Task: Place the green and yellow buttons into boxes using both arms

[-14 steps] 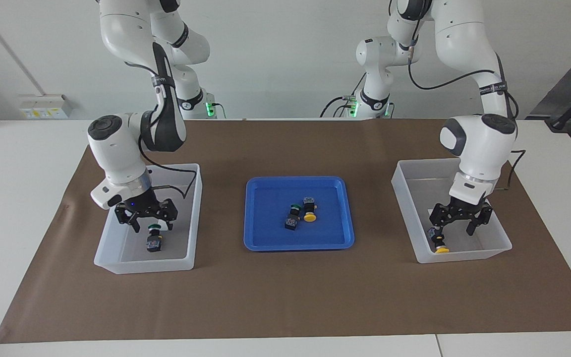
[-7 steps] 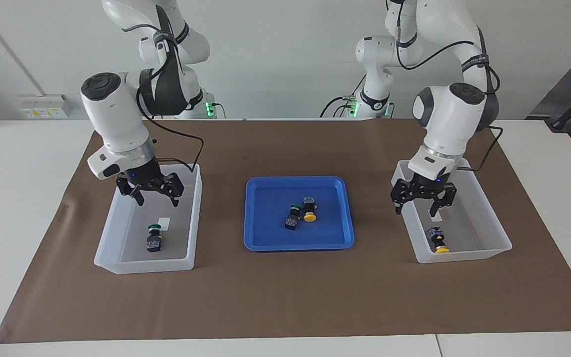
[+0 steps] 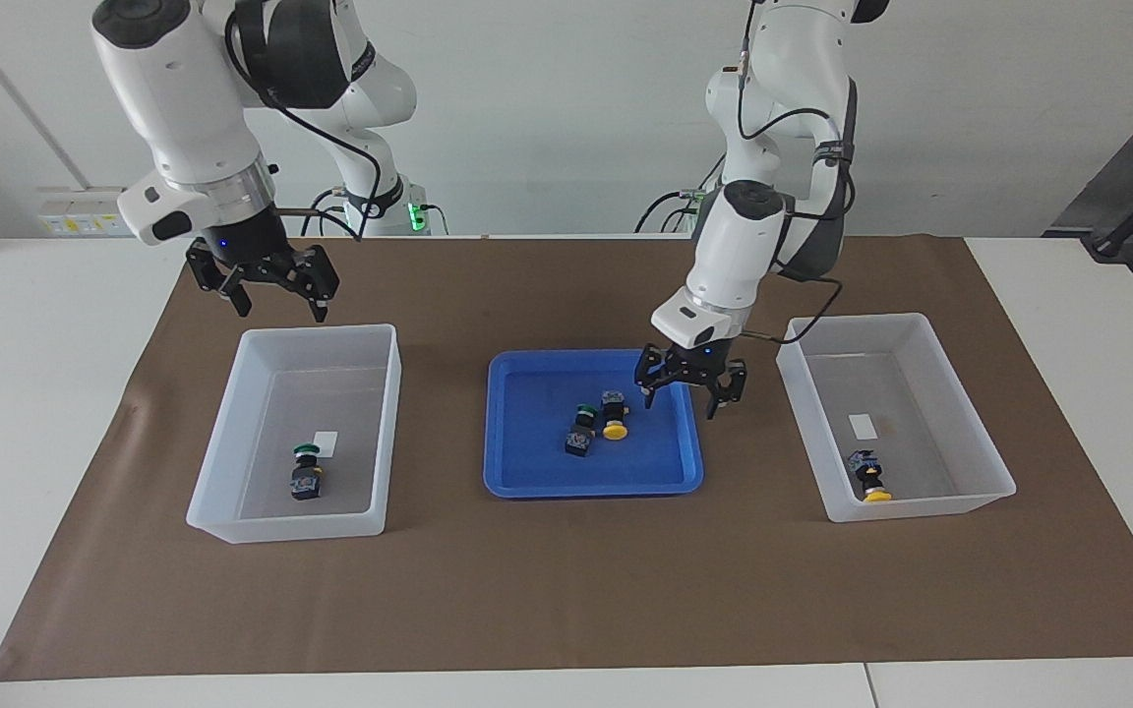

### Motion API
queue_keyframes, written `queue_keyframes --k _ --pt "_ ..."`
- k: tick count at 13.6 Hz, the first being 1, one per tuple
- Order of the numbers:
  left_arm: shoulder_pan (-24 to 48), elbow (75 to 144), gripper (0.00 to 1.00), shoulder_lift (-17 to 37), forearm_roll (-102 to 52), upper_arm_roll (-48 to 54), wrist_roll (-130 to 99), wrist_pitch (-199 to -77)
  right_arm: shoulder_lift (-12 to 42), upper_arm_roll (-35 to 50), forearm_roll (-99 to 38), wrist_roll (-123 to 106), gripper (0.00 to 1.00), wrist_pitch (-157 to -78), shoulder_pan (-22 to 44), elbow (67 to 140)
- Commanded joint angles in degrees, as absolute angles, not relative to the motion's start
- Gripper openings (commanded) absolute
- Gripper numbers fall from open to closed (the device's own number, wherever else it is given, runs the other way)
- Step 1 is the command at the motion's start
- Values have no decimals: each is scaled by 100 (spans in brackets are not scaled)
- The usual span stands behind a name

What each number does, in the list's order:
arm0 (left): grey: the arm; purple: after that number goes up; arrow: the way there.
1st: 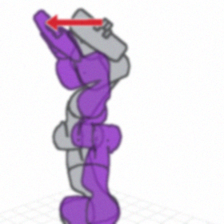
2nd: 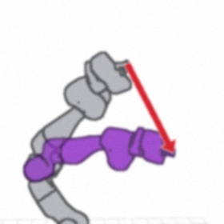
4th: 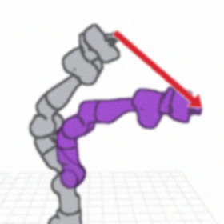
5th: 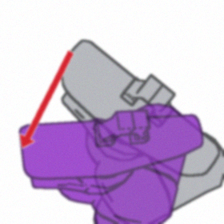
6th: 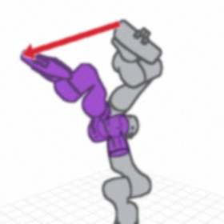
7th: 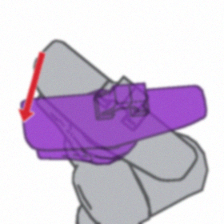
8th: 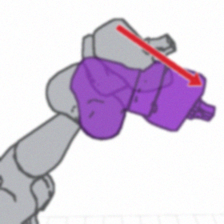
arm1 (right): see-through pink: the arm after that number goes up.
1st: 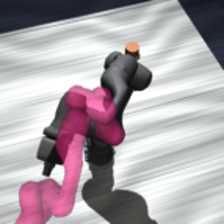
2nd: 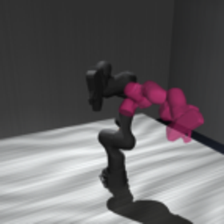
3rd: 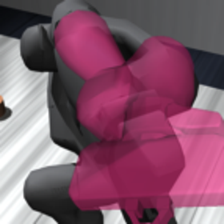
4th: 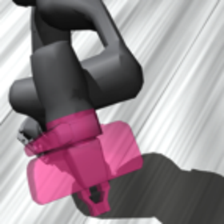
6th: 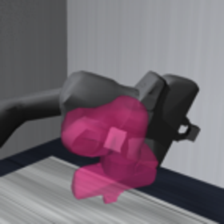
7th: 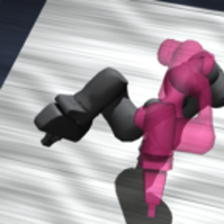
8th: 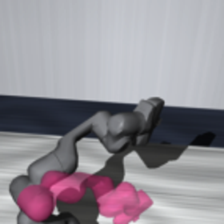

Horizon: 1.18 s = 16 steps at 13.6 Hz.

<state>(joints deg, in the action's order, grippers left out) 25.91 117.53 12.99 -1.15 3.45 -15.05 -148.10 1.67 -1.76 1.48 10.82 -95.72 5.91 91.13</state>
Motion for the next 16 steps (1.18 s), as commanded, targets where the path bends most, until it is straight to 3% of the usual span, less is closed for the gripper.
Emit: queue_keyframes --k 1,6,7,9,10,13,16 --pt "3005 12093 100 1467 -70 246 -1871 -15265 45 -324 202 687 100 -9106 466 8851" --pt "3182 12278 100 1626 -70 237 -2039 -15583 -141 -396 141 641 100 -9000 421 9061" --pt "3182 12296 87 1635 -70 237 -2022 -15618 -167 -378 132 650 100 -9035 439 9096" --pt "3173 12287 22 1635 -70 237 -2021 -15618 -185 -334 123 720 100 -9132 466 9202" --pt "3138 12244 1 1635 -70 229 -2013 -15601 -185 -334 106 816 100 -9323 475 9280" --pt "3068 12191 0 1478 -70 176 -1995 -15540 -123 -308 105 1028 100 -10034 755 9614" --pt "2708 12182 0 820 -70 167 -1960 -15015 323 -308 105 1843 100 -10685 1281 9729"
